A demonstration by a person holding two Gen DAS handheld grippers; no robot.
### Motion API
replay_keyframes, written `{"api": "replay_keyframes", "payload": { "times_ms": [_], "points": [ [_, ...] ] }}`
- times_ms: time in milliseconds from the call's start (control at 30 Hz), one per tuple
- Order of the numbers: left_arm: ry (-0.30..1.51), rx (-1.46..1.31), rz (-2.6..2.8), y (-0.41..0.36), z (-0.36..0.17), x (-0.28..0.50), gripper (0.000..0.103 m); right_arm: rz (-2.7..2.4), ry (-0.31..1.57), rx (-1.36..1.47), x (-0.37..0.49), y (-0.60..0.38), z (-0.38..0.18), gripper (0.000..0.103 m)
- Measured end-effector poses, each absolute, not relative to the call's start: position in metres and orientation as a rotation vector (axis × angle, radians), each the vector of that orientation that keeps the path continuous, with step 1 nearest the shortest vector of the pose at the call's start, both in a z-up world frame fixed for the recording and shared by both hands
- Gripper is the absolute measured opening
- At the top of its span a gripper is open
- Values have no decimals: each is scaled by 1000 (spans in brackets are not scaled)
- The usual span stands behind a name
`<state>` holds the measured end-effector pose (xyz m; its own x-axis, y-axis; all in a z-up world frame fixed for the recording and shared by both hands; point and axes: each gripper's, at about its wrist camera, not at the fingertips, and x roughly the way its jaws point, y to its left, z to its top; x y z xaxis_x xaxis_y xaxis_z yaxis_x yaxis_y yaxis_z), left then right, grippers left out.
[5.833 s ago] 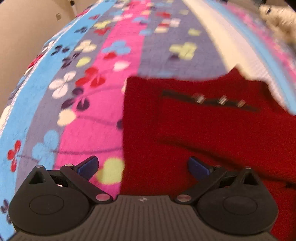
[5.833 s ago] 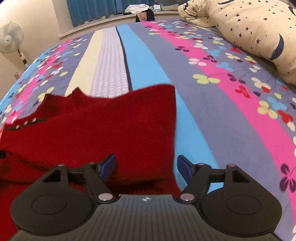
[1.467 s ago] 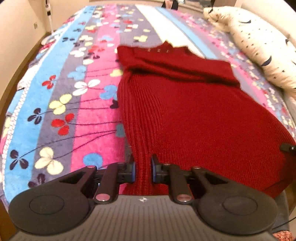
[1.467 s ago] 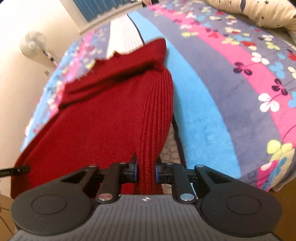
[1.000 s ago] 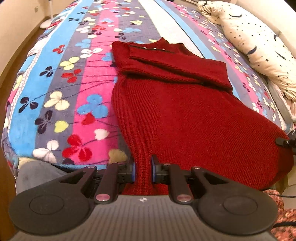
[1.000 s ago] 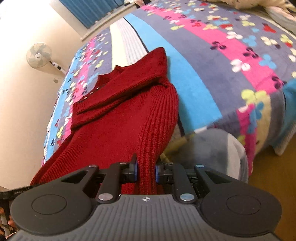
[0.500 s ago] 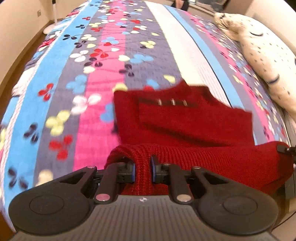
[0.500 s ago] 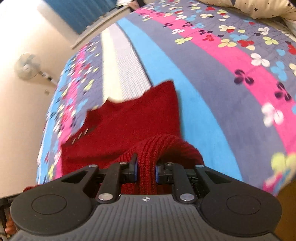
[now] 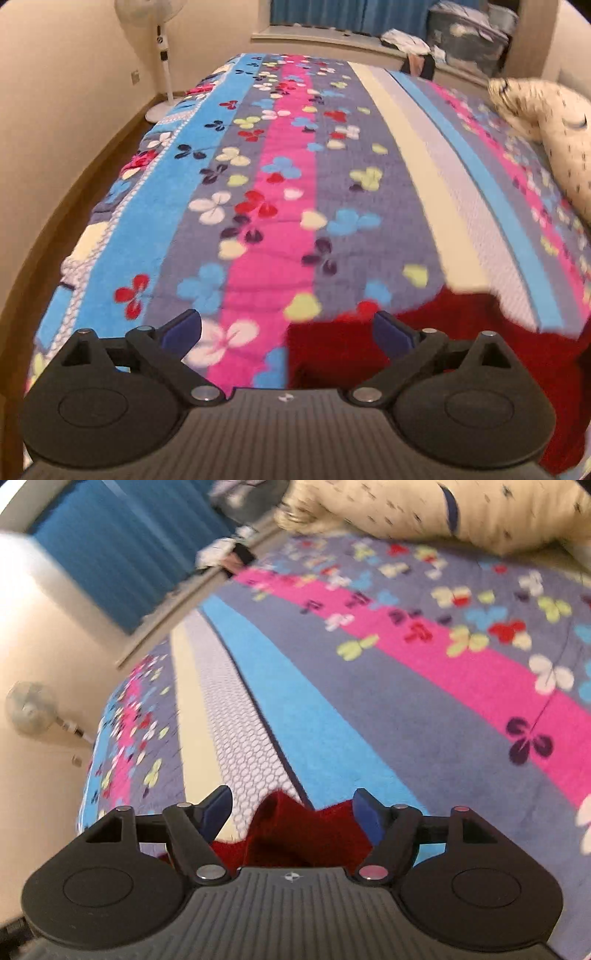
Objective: Fold small clothes
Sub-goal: 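Fold the side edge over the body with the right gripper and release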
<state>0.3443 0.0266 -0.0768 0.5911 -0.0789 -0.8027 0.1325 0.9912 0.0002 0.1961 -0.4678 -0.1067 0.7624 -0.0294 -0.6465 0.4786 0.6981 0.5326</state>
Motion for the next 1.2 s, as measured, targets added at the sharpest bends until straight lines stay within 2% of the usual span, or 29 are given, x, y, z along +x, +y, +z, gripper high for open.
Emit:
{"api": "replay_keyframes", "payload": {
  "times_ms": [233,300,500,700,933,1067,1200],
  "points": [
    [982,187,-110,48,-113,280,100,-389,623,523,121,-442,-112,74],
    [1030,283,-107,48,-126,271,100,-400,686,468,116,-438,-121,75],
    [1137,424,-219,30,-159,263,100,-256,854,257,144,-397,-150,74],
    [1073,503,-244,-18,-163,306,100,-125,921,128,206,-350,-161,73],
    [1012,297,35,-9,-134,401,101,-307,770,389,287,-402,-120,73],
    [994,269,75,16,-135,394,101,-354,749,478,278,-430,-118,74],
    [1048,228,-71,22,-155,366,101,-311,766,435,230,-423,-137,77]
  ]
}}
